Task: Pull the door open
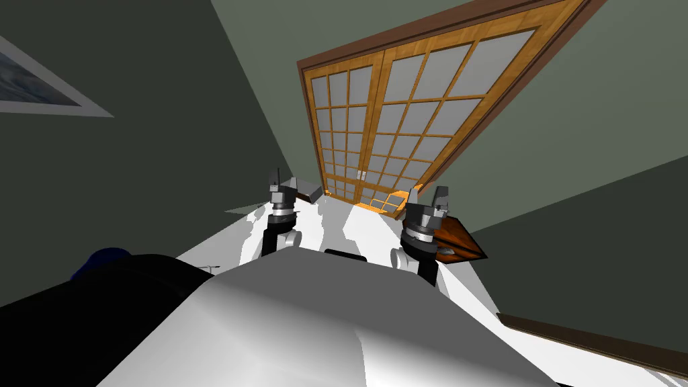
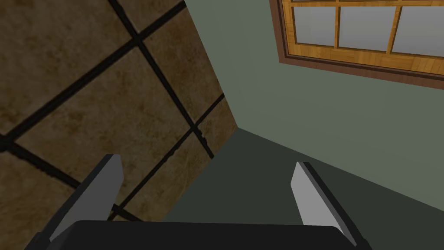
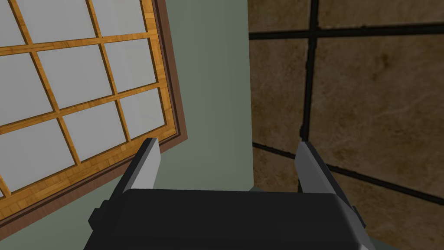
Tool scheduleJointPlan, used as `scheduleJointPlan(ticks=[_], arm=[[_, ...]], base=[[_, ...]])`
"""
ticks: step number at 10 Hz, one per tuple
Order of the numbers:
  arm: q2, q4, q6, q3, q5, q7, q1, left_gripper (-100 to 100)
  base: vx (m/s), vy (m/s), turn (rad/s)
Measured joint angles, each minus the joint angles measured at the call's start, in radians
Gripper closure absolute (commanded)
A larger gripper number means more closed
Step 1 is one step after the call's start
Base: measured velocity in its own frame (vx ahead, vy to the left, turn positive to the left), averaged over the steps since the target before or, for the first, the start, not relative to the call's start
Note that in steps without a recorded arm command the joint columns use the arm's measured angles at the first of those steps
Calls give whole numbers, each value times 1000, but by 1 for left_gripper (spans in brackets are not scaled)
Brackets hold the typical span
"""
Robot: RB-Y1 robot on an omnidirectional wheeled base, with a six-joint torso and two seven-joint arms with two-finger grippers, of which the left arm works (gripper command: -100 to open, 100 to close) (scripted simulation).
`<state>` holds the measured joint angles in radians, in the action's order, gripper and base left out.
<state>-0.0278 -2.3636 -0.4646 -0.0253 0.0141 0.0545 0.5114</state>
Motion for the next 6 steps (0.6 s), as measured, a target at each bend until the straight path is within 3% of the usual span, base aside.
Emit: scheduleJointPlan(ticks=[6], arm=[[39, 118, -32, -26, 21, 91, -26, -100]], base=[[131, -22, -51]])
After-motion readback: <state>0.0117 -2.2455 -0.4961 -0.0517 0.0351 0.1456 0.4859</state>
